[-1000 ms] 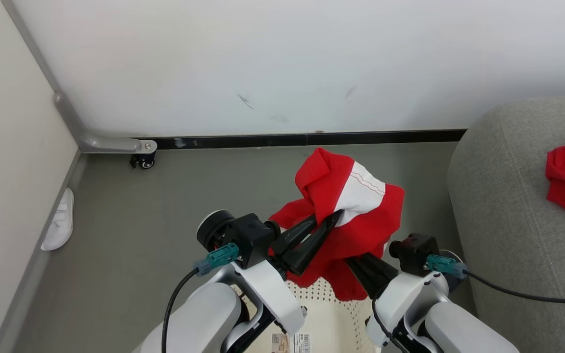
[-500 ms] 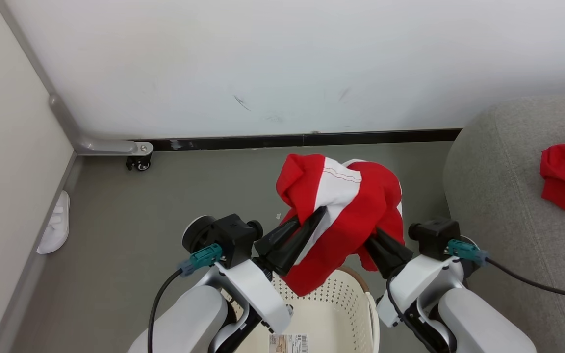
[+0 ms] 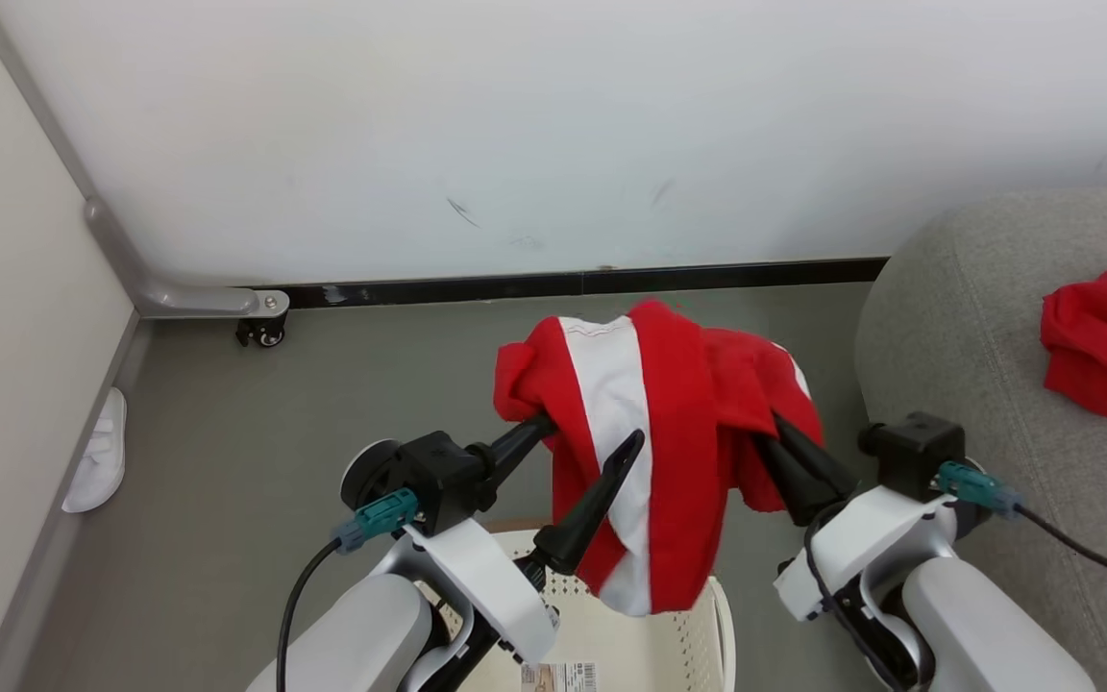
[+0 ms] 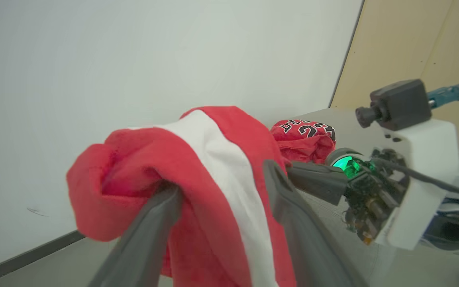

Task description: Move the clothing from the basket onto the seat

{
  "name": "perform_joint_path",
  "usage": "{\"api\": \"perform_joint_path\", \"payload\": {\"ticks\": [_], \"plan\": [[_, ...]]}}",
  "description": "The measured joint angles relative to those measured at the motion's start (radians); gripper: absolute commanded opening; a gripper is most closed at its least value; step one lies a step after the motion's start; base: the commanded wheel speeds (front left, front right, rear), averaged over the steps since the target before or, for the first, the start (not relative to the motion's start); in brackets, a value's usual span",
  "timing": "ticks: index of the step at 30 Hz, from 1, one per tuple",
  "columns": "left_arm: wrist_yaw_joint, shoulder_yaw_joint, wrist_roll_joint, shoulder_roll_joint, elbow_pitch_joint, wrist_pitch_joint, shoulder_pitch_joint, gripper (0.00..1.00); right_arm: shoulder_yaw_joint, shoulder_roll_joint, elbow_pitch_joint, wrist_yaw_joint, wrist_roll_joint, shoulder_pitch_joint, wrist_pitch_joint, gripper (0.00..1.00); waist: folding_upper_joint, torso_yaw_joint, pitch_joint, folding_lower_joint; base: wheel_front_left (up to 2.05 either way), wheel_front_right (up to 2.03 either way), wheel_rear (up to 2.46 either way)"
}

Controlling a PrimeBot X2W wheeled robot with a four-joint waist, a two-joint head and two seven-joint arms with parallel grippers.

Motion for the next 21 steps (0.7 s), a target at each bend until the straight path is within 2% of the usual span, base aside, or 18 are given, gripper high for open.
{"api": "perform_joint_path", "payload": {"ticks": [6, 21], "plan": [[0.0, 0.001, -0.007, 0.009, 0.0, 0.0, 0.015, 1.0, -0.059, -0.019, -0.029, 0.0, -0.023, 0.028, 0.0, 0.0, 0.0, -0.011, -0.007, 0.0, 0.0, 0.0, 0.0], [0.01, -0.003, -0.006, 0.027, -0.004, 0.0, 0.032, 1.0, -0.131, -0.029, -0.088, 0.0, -0.048, 0.079, 0.0, 0.0, 0.0, -0.048, -0.018, 0.0, 0.0, 0.0, 0.0]]}}
